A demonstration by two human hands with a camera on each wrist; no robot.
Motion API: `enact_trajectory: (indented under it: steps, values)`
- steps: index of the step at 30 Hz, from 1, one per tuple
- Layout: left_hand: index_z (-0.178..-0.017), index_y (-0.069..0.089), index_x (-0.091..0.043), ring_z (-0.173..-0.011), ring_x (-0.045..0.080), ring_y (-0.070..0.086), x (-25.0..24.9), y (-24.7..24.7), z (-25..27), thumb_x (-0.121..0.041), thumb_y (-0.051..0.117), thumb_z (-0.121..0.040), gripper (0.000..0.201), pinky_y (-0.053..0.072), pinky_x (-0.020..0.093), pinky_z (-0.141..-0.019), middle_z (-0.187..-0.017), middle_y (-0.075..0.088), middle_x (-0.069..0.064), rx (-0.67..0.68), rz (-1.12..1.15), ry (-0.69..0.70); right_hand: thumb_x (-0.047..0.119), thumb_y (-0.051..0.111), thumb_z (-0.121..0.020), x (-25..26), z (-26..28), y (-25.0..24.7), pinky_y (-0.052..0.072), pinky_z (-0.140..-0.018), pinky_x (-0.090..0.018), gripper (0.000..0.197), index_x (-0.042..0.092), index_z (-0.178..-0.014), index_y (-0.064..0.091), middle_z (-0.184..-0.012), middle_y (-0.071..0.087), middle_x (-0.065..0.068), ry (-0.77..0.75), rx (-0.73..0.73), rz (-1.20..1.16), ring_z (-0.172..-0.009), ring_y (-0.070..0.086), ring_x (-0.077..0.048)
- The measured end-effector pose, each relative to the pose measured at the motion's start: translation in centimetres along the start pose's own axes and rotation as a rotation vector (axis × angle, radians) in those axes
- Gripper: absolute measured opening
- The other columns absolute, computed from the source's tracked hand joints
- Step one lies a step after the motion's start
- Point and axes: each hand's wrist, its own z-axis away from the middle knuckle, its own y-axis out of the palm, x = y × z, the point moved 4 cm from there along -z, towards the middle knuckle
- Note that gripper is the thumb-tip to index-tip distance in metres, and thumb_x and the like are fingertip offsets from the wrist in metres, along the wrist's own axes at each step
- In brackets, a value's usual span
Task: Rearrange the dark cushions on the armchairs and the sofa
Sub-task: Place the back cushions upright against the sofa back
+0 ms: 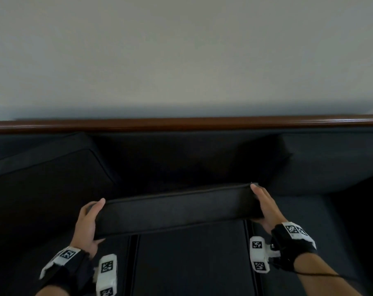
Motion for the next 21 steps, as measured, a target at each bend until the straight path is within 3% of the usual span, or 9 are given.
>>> enact_trajectory:
  steps: [3, 5, 7, 10, 13, 15, 17, 19, 21]
  values:
    - [-0.098, 0.061, -0.033, -0.09, 0.023, 0.061, -1.0, 2.0, 0.5, -0.038, 0.068, -0.087, 0.015, 0.052, 0.041, -0.072, -0.103, 0.062, 0.002, 0.027, 0.054, 0.072, 0.055, 0.079, -0.065, -0.5, 0.3, -1.8, 0.054, -0.088, -0.051, 0.052, 0.027, -0.108, 0.07, -0.118, 0.07, -0.007, 0.003, -0.02, -0.014, -0.11, 0.064, -0.028]
    - [-0.095, 0.065, -0.033, -0.093, 0.026, 0.063, -1.1, 2.9, 0.8, -0.035, 0.068, -0.086, 0.009, 0.053, 0.045, -0.08, -0.107, 0.064, 0.006, 0.081, 0.133, 0.09, 0.045, 0.07, -0.083, -1.6, 1.0, -3.4, 0.052, -0.092, -0.051, 0.032, 0.024, -0.108, 0.07, -0.121, 0.07, -0.012, 0.024, -0.034, -0.068, -0.111, 0.063, -0.032]
    - [-0.095, 0.067, -0.031, -0.098, 0.027, 0.062, -1.3, 4.2, 1.1, -0.032, 0.064, -0.088, 0.008, 0.051, 0.047, -0.088, -0.11, 0.064, 0.008, 0.161, 0.213, 0.092, 0.038, 0.067, -0.088, -2.7, 2.0, -4.9, 0.053, -0.084, -0.046, 0.023, 0.021, -0.104, 0.069, -0.118, 0.07, -0.015, 0.03, -0.052, -0.149, -0.11, 0.064, -0.034]
    - [-0.092, 0.066, -0.032, -0.093, 0.025, 0.061, -2.7, 6.7, 0.7, -0.027, 0.06, -0.089, 0.008, 0.05, 0.04, -0.078, -0.108, 0.062, 0.009, 0.199, 0.188, 0.152, 0.053, 0.085, -0.061, -1.2, 2.6, -6.0, 0.055, -0.068, -0.037, 0.044, 0.027, -0.093, 0.071, -0.108, 0.072, -0.01, -0.053, -0.078, -0.186, -0.095, 0.068, -0.028]
    - [-0.103, 0.062, -0.041, -0.107, 0.024, 0.053, -4.2, 9.6, -0.5, -0.031, 0.061, -0.088, 0.019, 0.045, 0.046, -0.088, -0.117, 0.056, 0.0, 0.171, 0.008, 0.157, 0.03, 0.073, -0.083, 2.0, 0.3, -6.0, 0.053, -0.074, -0.036, 0.035, 0.027, -0.117, 0.063, -0.124, 0.066, -0.008, -0.133, -0.093, -0.17, -0.1, 0.065, -0.021]
    - [-0.126, 0.053, -0.042, -0.115, 0.02, 0.046, -5.2, 11.1, -1.2, -0.028, 0.061, -0.089, 0.04, 0.039, 0.049, -0.095, -0.127, 0.048, -0.005, 0.148, -0.08, 0.195, 0.015, 0.069, -0.087, 4.2, -1.9, -5.4, 0.049, -0.082, -0.038, 0.052, 0.024, -0.136, 0.052, -0.134, 0.061, -0.008, -0.15, -0.073, -0.111, -0.115, 0.061, -0.025]
    - [-0.137, 0.048, -0.04, -0.119, 0.017, 0.044, -6.7, 12.3, -1.8, -0.023, 0.065, -0.089, 0.054, 0.037, 0.045, -0.098, -0.133, 0.045, -0.007, 0.134, -0.133, 0.247, 0.009, 0.068, -0.087, 6.5, -3.5, -4.3, 0.047, -0.079, -0.034, 0.063, 0.024, -0.144, 0.045, -0.135, 0.059, -0.006, -0.163, -0.071, -0.077, -0.114, 0.059, -0.023]
    - [-0.131, 0.055, -0.04, -0.126, 0.018, 0.049, -8.2, 12.9, -3.7, -0.022, 0.069, -0.084, 0.052, 0.039, 0.039, -0.106, -0.138, 0.049, -0.003, 0.119, -0.215, 0.309, 0.006, 0.066, -0.09, 8.2, -5.4, -3.7, 0.047, -0.082, -0.028, 0.071, 0.023, -0.15, 0.034, -0.133, 0.055, -0.002, -0.172, -0.111, -0.047, -0.104, 0.06, -0.017]
    - [-0.118, 0.063, -0.046, -0.127, 0.021, 0.053, -8.9, 13.1, -6.3, -0.029, 0.074, -0.076, 0.047, 0.039, 0.042, -0.111, -0.14, 0.054, 0.0, 0.126, -0.3, 0.336, 0.019, 0.07, -0.088, 9.2, -7.2, -3.2, 0.049, -0.087, -0.029, 0.078, 0.021, -0.153, 0.027, -0.133, 0.051, 0.002, -0.173, -0.155, 0.098, -0.098, 0.059, -0.015]
